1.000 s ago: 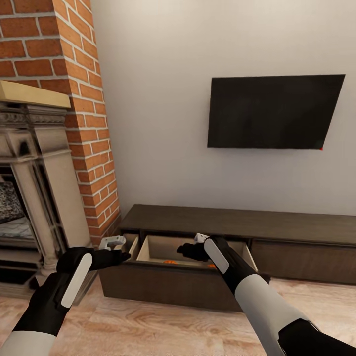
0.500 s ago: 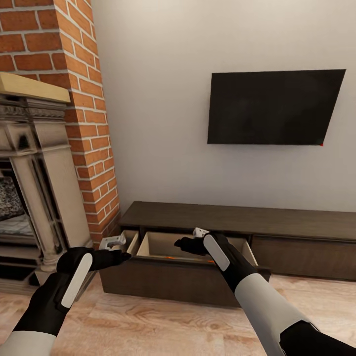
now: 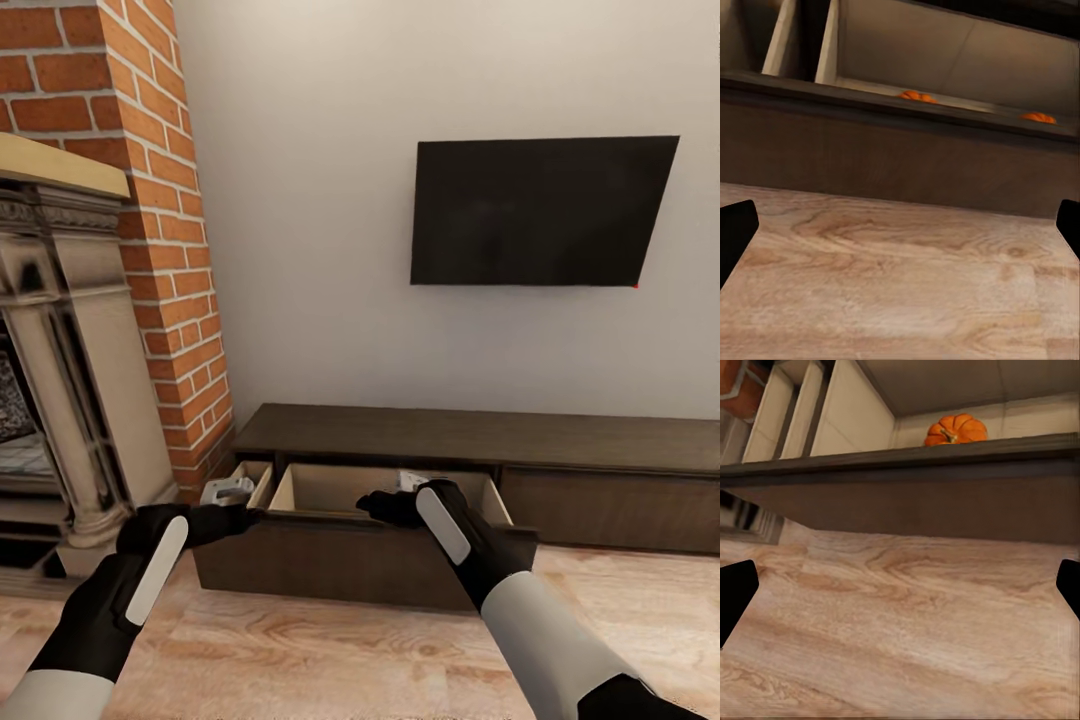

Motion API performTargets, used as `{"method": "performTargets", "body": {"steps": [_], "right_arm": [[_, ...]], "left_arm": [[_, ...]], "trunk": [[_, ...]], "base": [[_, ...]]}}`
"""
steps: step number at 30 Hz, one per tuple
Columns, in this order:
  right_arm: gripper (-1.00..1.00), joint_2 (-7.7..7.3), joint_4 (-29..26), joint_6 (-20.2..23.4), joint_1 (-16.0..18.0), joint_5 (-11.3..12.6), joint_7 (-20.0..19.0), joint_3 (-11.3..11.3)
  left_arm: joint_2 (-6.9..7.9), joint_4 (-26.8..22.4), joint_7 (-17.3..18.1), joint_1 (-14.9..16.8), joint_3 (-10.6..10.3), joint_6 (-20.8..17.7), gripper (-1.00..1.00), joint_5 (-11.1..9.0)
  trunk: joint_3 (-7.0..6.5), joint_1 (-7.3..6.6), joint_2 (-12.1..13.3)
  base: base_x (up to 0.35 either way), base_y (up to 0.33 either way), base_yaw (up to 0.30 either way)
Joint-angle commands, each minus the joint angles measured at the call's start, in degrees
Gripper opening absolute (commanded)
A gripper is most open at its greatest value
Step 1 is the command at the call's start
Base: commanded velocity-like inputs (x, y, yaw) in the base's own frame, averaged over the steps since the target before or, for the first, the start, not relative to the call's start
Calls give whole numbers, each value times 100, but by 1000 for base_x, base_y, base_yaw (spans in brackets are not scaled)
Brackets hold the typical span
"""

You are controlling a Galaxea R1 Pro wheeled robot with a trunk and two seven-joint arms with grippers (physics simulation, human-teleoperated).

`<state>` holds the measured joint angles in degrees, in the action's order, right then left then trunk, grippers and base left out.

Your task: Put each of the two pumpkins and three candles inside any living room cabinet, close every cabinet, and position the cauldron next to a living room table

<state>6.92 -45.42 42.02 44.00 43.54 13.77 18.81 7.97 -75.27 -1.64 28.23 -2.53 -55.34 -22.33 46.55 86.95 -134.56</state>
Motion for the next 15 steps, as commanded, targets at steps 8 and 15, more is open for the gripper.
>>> {"method": "performTargets", "body": {"steps": [8,15], "right_arm": [[100,-21,-26,-377,-345,55,6,9],[100,-47,-28,-674,-489,30,10,14]], "left_arm": [[3,75,-3,-42,-41,531,100,-6],[3,487,-6,-53,-363,983,100,1]], "trunk": [[149,175,-325],[274,329,-606]], "base": [[-186,0,-6],[-334,0,0]]}}
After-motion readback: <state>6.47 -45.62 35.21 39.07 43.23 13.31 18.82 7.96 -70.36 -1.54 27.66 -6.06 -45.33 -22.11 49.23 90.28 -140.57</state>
